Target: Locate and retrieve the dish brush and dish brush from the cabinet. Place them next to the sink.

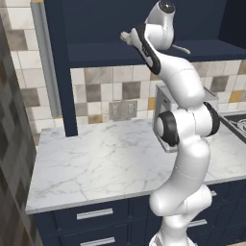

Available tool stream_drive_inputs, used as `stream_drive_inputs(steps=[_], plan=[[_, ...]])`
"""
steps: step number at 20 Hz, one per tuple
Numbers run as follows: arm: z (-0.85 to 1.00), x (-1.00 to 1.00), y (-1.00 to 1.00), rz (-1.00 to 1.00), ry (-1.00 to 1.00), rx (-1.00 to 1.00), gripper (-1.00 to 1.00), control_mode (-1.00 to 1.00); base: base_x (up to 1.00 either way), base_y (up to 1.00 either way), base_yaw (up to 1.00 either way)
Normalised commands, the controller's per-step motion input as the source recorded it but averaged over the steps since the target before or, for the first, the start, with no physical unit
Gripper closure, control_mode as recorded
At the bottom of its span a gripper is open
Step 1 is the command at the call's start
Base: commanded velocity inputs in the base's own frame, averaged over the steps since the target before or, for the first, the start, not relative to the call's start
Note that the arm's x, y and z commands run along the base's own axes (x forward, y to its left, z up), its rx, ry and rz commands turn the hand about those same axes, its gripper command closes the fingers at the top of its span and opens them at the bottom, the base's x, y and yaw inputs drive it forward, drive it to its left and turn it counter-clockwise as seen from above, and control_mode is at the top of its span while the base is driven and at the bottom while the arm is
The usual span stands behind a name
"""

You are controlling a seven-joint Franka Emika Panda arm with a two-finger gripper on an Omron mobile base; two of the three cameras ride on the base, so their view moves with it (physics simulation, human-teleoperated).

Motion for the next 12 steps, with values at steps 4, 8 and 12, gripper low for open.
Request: stream_drive_inputs(steps=[4,8,12], plan=[[0.01,-0.4,0.14,-0.11,-0.08,0.0,1.0,-1.0,0.0,0.0,0.0],[0.04,-0.67,0.1,-0.11,-0.06,0.0,1.0,-1.0,0.0,0.0,0.0],[0.06,-0.81,0.02,-0.13,-0.02,0.02,1.0,-1.0,0.0,0.0,0.0]])
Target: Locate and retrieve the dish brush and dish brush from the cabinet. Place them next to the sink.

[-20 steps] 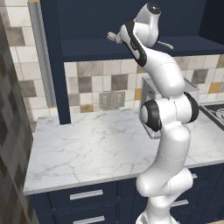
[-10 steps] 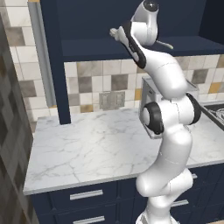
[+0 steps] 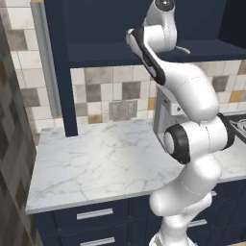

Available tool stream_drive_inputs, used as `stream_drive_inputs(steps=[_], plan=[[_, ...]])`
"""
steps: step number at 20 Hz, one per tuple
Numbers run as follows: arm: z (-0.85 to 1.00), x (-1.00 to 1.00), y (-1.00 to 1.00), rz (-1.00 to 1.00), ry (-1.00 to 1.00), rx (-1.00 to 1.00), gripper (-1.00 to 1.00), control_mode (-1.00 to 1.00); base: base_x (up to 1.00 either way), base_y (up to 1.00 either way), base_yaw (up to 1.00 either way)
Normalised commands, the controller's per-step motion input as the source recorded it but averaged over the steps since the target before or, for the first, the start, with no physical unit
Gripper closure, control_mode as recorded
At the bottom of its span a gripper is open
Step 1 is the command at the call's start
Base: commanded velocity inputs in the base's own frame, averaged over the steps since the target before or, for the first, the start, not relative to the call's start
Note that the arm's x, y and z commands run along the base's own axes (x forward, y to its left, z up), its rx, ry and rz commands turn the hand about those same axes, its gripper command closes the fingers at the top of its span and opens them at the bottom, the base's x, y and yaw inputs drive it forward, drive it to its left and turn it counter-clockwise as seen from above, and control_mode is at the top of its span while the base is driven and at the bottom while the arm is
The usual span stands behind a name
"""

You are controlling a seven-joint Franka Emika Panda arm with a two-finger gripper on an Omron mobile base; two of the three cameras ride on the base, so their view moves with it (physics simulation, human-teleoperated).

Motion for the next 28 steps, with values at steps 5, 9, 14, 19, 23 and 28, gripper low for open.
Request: stream_drive_inputs(steps=[5,9,14,19,23,28], plan=[[0.0,-0.97,0.0,-0.14,-0.01,0.03,1.0,-1.0,0.0,0.0,0.0],[0.0,-1.0,0.0,-0.12,0.0,0.05,1.0,-1.0,0.0,0.0,0.0],[0.0,-1.0,0.0,-0.1,0.0,0.05,1.0,-1.0,0.0,0.0,0.0],[-0.08,-1.0,0.0,-0.09,0.05,0.02,1.0,-1.0,0.0,0.0,0.0],[-0.09,-0.93,0.0,-0.11,0.01,0.04,1.0,-1.0,0.0,0.0,0.0],[-0.24,-1.0,0.01,-0.1,0.0,0.0,1.0,-1.0,0.0,0.0,0.0]])
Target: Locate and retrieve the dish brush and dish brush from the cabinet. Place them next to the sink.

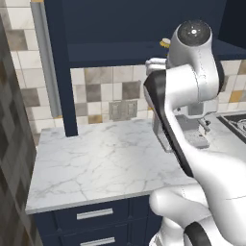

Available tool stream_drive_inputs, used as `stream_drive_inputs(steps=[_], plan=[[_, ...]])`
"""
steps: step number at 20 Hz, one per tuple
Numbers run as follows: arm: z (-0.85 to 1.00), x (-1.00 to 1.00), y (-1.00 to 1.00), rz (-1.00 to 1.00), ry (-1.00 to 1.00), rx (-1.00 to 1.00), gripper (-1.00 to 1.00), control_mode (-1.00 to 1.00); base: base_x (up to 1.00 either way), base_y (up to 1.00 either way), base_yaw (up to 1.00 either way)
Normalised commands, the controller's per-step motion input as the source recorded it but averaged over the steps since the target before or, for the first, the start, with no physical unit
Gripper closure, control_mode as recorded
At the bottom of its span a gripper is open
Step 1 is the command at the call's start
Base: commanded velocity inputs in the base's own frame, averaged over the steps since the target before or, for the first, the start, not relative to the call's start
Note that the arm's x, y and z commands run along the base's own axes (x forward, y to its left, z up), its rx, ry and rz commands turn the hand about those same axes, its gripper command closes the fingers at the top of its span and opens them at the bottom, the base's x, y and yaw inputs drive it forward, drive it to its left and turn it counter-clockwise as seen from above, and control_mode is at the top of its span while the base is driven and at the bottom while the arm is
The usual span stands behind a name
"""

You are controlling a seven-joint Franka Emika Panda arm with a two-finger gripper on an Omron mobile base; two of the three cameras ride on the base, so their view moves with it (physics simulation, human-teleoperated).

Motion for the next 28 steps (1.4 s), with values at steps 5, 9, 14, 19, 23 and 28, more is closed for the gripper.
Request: stream_drive_inputs(steps=[5,9,14,19,23,28], plan=[[-0.31,-0.8,-0.02,-0.08,0.12,0.05,1.0,-1.0,0.0,0.0,0.0],[-0.33,-0.52,-0.12,0.0,0.09,0.08,1.0,-1.0,0.0,0.0,0.0],[-0.45,-0.35,-0.1,0.01,0.1,0.07,1.0,-1.0,0.0,0.0,0.0],[-0.33,-0.1,-0.27,0.08,0.11,0.09,1.0,-1.0,0.0,0.0,0.0],[-0.03,0.0,-0.08,0.02,0.03,0.02,1.0,-1.0,0.0,0.0,0.0],[0.0,0.0,0.0,0.0,0.0,0.0,1.0,-1.0,0.0,0.0,0.0]])
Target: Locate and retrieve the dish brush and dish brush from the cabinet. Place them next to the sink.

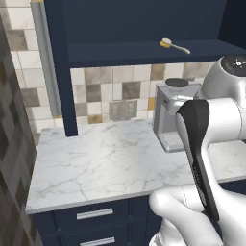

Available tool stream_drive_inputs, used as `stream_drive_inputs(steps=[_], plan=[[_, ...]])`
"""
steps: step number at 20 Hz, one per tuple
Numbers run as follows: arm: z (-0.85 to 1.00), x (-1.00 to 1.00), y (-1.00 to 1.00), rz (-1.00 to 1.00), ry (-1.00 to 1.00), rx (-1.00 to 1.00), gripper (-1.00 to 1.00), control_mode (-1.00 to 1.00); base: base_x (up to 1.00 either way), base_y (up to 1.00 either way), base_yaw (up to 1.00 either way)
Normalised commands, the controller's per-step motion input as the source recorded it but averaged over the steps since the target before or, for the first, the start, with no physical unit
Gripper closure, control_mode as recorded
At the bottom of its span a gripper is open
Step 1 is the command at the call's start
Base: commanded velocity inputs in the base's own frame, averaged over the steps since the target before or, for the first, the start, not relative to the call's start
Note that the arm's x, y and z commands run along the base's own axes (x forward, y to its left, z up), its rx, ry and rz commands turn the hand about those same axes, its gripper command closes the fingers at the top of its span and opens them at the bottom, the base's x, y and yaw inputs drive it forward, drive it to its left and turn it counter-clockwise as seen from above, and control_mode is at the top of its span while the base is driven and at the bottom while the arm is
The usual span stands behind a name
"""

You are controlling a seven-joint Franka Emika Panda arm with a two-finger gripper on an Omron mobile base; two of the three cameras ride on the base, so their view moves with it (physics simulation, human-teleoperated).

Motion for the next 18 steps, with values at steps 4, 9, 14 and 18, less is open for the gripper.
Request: stream_drive_inputs(steps=[4,9,14,18], plan=[[0.0,0.0,0.0,0.0,0.0,0.0,1.0,1.0,-0.35,0.0,-0.01],[0.0,0.0,0.0,0.0,0.0,0.0,1.0,1.0,-0.45,0.0,-0.03],[0.0,0.0,0.0,0.0,0.0,0.0,1.0,1.0,-0.23,0.0,-0.01],[0.0,0.0,0.0,0.0,0.0,0.0,1.0,1.0,-0.04,0.0,-0.07]])
